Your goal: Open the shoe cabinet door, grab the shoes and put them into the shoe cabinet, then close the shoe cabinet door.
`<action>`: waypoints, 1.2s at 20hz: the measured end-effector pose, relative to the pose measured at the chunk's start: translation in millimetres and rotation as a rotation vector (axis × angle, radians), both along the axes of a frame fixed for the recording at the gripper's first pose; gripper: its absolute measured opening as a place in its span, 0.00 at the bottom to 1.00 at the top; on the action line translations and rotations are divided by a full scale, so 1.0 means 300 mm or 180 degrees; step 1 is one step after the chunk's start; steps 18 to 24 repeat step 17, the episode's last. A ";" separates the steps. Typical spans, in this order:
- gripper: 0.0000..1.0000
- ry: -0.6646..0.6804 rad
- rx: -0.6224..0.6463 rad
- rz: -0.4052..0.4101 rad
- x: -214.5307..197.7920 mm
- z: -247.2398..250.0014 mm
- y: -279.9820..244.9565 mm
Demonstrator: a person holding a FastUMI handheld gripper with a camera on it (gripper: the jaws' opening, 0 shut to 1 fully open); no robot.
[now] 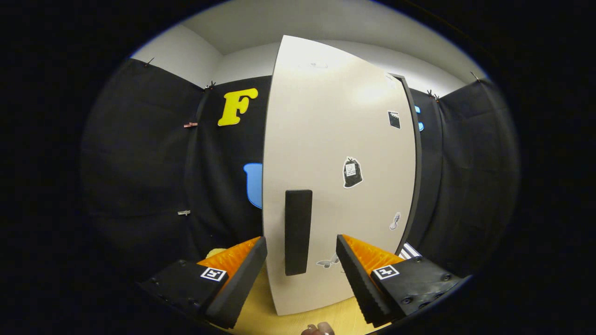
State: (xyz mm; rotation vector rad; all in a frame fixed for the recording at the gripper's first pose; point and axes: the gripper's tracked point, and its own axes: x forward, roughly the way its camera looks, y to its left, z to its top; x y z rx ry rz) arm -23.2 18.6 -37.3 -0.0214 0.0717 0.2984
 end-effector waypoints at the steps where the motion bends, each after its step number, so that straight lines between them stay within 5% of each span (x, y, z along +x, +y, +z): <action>1: 0.98 -0.0008 -0.0004 0.0011 -0.011 0.004 0.009; 24: 0.98 -0.0039 0.0089 -0.0142 -0.076 0.027 -0.025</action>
